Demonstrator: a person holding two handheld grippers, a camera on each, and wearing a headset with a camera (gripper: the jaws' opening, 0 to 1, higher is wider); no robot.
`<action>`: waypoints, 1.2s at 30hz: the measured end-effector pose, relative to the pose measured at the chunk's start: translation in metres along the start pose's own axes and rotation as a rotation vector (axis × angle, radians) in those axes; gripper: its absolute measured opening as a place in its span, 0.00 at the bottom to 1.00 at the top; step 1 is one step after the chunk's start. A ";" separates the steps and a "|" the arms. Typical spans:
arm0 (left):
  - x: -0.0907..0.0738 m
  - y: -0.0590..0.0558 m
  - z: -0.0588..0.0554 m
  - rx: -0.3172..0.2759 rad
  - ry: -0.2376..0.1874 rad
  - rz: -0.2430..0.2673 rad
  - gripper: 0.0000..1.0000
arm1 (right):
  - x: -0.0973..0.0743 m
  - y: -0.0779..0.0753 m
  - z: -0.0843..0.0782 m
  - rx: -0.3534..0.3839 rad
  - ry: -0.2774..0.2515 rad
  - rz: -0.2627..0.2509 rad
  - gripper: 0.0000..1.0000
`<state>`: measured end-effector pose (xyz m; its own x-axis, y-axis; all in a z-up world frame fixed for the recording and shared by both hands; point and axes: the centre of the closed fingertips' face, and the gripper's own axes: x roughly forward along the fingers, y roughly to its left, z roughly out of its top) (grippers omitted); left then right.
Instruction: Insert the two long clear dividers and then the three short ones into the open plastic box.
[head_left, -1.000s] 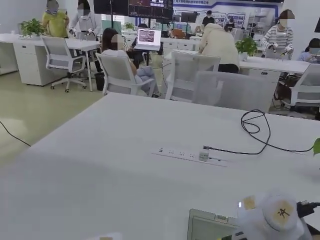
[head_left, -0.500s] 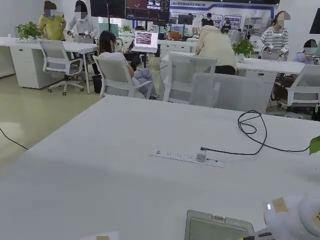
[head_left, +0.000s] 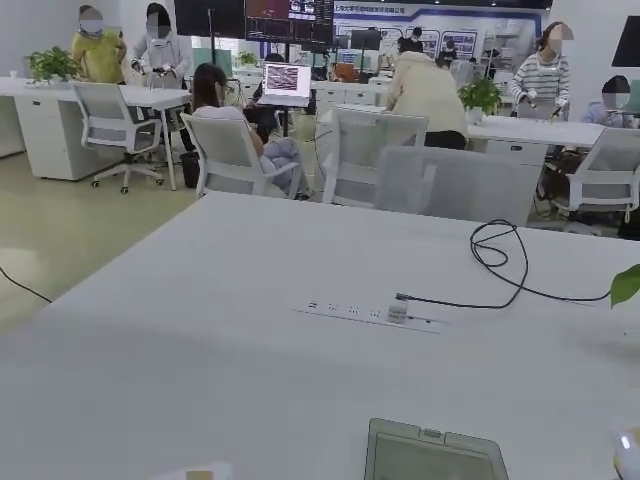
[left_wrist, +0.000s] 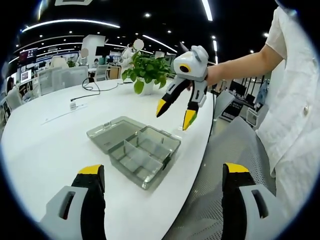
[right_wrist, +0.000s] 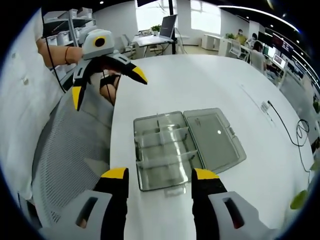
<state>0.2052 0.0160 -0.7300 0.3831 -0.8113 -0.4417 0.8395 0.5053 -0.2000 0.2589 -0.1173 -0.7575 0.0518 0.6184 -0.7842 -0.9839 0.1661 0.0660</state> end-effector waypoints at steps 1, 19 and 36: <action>0.000 0.000 0.000 0.000 -0.001 0.000 1.00 | -0.002 0.000 -0.005 0.001 0.007 -0.001 0.53; -0.003 0.000 -0.001 0.000 0.005 0.001 1.00 | -0.013 -0.004 -0.089 0.020 0.171 0.006 0.58; -0.007 0.002 -0.005 -0.008 0.012 0.013 1.00 | 0.005 -0.020 -0.149 -0.130 0.391 0.027 0.52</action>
<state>0.2022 0.0238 -0.7312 0.3887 -0.8012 -0.4550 0.8314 0.5178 -0.2015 0.2529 -0.2323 -0.8545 -0.0186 0.2783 -0.9603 -0.9987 0.0398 0.0309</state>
